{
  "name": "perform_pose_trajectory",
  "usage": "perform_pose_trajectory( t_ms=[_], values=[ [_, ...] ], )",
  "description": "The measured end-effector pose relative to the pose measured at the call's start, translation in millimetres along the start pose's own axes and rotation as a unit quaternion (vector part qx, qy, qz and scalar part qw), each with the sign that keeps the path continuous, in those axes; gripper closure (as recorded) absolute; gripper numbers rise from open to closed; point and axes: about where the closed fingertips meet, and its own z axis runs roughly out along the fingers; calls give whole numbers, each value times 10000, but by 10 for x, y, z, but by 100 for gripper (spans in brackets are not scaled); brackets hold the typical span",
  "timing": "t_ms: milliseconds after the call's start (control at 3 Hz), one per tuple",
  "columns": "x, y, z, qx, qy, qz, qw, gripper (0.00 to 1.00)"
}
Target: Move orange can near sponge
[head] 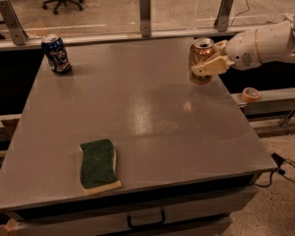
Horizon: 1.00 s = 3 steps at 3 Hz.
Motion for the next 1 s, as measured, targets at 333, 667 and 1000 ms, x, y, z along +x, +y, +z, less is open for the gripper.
perform_pose_trajectory(
  t_ms=[333,667,1000],
  values=[
    [-99,383,248,-461,-157,-146,9987,100],
    [-261,1029,621,-1152,-496,-359,9914,100],
    [-545,1776,990,-1888,-843,-605,9765,100]
  ],
)
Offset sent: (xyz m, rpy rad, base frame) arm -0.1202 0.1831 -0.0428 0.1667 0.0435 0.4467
